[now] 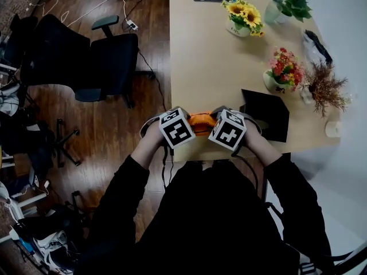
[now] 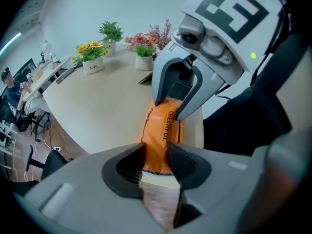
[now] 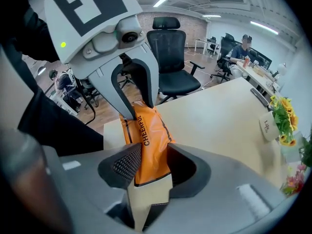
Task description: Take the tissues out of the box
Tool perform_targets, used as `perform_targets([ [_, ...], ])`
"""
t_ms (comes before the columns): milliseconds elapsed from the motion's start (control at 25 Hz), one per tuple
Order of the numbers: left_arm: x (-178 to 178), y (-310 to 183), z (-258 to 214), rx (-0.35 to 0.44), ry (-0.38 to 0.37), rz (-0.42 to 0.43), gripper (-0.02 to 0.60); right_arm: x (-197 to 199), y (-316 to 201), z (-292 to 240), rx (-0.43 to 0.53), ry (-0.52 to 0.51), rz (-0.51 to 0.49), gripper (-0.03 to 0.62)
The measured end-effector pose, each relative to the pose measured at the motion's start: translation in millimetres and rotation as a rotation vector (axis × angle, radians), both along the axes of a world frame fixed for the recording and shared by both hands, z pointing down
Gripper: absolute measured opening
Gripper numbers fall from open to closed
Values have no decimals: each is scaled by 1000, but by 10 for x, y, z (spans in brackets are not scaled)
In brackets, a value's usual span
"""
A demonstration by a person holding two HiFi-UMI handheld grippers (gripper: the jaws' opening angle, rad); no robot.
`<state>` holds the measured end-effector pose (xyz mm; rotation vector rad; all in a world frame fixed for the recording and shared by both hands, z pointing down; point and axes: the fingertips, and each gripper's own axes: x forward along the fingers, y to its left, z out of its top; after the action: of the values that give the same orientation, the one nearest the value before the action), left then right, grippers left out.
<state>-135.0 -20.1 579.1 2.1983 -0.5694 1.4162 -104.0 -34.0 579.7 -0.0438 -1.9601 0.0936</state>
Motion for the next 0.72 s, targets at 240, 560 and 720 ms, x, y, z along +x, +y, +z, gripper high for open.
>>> perform_targets([
  [240, 4, -51, 119, -59, 22, 22, 120, 22, -36, 107, -33, 46, 9, 166],
  [560, -10, -149, 194, -96, 27, 34, 121, 47, -100, 190, -87, 54, 44, 167],
  [720, -42, -118, 214, -98, 33, 18, 135, 25, -126, 180, -56, 29, 27, 181],
])
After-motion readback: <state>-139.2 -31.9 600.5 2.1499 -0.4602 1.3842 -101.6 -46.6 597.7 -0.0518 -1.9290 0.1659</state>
